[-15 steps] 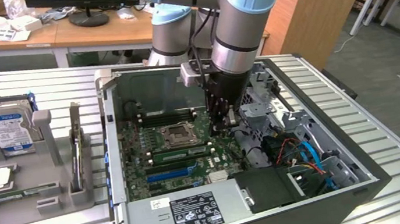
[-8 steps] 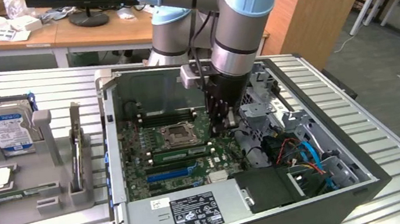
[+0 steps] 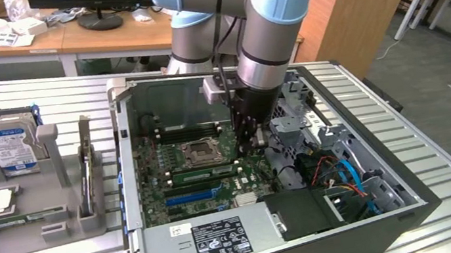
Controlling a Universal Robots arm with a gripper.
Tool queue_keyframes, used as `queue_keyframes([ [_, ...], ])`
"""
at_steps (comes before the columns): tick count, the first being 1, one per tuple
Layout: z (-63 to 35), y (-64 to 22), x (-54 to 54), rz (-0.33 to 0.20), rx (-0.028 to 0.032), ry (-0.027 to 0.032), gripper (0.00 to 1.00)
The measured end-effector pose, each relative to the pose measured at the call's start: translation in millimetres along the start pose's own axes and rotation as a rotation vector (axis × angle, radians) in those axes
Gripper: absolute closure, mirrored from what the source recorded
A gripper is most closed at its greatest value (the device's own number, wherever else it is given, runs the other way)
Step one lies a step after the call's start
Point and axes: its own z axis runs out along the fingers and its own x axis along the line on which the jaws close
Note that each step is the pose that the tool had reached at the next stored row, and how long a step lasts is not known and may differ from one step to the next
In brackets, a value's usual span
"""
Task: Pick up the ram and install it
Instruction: 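Press down the ram until it locks into place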
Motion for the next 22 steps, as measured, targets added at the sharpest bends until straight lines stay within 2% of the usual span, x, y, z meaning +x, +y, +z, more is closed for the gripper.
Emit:
queue_keyframes([
  [14,11.2,-0.3,0.3,0.0,0.0,0.0001,0.89],
  [22,12.1,-0.3,0.1,0.0,0.0,-0.0001,0.89],
])
